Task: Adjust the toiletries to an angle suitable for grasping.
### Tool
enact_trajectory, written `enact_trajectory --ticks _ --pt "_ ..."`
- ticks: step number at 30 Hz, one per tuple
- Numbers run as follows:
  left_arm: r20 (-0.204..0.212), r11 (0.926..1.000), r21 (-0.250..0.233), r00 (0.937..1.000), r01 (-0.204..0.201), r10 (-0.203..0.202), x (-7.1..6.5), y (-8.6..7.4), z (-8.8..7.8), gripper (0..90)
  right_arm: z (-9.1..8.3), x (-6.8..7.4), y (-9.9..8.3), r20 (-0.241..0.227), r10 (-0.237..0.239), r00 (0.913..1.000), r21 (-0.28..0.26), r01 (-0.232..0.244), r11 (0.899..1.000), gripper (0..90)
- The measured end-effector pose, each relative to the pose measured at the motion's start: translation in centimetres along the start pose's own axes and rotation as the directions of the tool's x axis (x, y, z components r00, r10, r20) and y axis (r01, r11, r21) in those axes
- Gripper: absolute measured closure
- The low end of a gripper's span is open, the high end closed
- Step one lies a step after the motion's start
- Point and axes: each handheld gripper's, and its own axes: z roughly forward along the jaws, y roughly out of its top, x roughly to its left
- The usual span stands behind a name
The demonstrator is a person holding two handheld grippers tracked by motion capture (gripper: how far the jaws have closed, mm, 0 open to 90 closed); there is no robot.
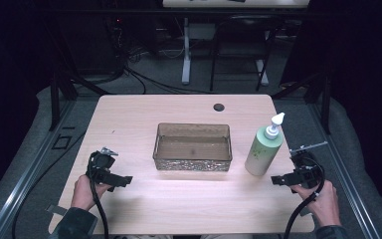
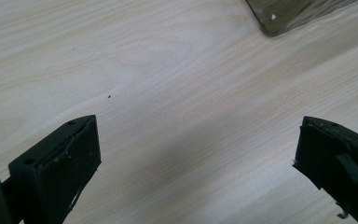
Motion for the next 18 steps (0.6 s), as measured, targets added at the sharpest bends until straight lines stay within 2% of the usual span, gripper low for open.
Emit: enact_trajectory --ticks 4,8,18 --pt "0.001 1.0 0.004 1.0 -0.002 0.002 -0.2 0.0 -0.1 0.2 -1.1 0.2 0.6 -0.014 0.01 0.9998 -0.03 -0.01 1.0 6.7" --pt "0.003 0.9999 0.014 1.0 -0.009 0.009 -0.3 0.0 0.1 0.2 -1.9 0.4 1.6 -0.019 0.008 0.9998 -0.03 -0.008 1.0 5.4" --pt "0.009 0.9996 0.026 0.9999 -0.005 0.005 -0.2 0.0 0.3 0.1 -5.1 1.4 5.7 -0.01 -0.027 0.9996 -0.068 0.027 0.997 4.3"
